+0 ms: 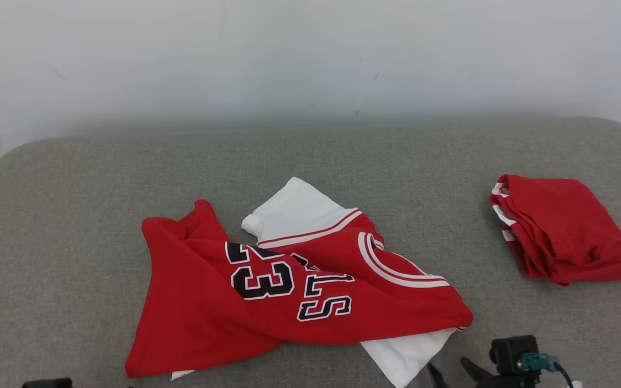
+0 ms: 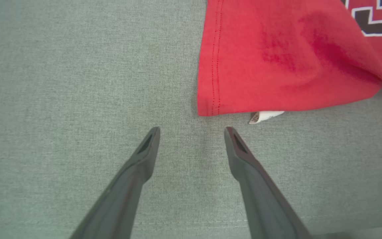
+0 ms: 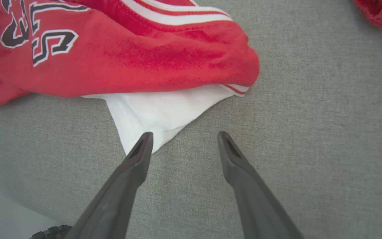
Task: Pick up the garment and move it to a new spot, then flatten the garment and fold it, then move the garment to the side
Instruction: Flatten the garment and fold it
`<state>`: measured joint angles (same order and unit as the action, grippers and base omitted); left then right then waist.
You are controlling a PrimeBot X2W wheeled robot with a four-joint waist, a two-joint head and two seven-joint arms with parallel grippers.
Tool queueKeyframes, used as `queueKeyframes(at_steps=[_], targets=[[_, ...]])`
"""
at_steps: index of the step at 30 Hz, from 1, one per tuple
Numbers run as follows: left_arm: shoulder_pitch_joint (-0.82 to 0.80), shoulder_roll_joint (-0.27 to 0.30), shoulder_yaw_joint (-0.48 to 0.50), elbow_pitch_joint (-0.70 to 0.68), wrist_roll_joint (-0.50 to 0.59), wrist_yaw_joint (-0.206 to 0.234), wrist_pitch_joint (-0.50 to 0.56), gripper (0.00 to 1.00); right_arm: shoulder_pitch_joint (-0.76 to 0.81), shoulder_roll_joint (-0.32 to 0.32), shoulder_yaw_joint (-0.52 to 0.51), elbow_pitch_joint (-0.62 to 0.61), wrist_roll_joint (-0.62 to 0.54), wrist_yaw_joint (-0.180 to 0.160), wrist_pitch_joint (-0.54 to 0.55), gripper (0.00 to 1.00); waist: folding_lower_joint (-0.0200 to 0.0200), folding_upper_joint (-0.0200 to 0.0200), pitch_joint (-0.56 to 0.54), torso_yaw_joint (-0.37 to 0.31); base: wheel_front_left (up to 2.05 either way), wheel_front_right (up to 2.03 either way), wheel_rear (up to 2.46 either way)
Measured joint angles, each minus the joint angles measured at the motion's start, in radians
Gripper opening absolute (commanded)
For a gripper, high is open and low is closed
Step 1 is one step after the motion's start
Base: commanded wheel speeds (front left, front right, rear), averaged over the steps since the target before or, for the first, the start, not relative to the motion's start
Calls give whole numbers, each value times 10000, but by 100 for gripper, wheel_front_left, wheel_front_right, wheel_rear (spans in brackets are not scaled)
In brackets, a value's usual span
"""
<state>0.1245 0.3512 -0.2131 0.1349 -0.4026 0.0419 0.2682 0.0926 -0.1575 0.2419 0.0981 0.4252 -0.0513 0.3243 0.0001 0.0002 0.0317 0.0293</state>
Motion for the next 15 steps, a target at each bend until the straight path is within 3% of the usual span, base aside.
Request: queueKeyframes(at_steps=[15], targets=[[-1536,190,-761,1030,242,-840,535,100,-335,391,215,148,58,-203,802,100,0,0,411,130,0,0,0]])
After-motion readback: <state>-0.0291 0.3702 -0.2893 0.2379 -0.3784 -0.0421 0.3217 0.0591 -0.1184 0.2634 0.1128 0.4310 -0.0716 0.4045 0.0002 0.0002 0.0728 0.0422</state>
